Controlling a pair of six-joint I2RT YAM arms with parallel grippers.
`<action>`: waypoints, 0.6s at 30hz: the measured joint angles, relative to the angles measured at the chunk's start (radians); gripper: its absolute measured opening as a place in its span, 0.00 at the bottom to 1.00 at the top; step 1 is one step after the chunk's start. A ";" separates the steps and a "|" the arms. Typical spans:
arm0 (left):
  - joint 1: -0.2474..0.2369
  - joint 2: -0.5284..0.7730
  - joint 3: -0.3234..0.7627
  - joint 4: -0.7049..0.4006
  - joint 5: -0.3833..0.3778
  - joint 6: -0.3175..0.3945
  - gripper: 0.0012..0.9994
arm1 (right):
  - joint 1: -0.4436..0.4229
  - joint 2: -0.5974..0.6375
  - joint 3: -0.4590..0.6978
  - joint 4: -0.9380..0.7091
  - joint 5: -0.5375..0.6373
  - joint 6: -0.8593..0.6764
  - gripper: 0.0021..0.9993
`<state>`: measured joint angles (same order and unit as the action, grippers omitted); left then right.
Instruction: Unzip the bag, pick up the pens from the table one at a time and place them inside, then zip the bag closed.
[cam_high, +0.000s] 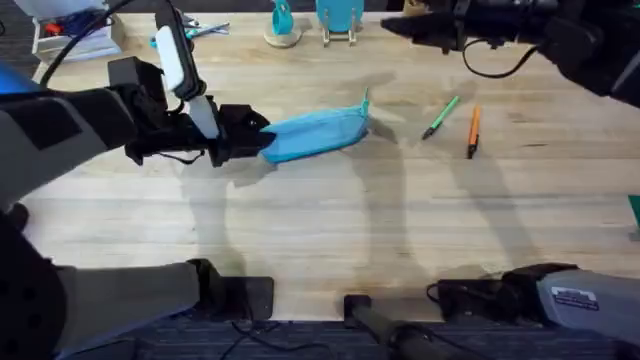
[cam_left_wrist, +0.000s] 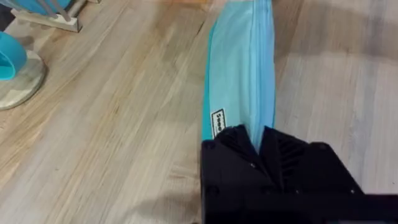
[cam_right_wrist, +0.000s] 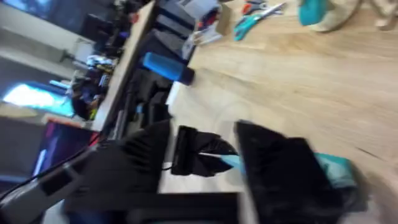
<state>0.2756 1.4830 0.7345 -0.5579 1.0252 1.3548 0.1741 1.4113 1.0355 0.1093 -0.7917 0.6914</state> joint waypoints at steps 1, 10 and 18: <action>0.000 0.000 0.000 0.000 0.000 0.000 0.04 | 0.000 0.000 0.000 -0.016 0.024 -0.018 0.98; 0.000 0.000 0.000 0.000 0.001 0.000 0.04 | 0.000 0.000 0.000 -0.148 0.305 -0.099 1.00; 0.000 0.000 0.000 0.000 0.001 0.000 0.04 | 0.005 -0.081 0.000 -0.344 0.521 -0.116 1.00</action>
<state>0.2756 1.4830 0.7345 -0.5579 1.0264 1.3548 0.1789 1.3301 1.0355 -0.2351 -0.2704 0.5750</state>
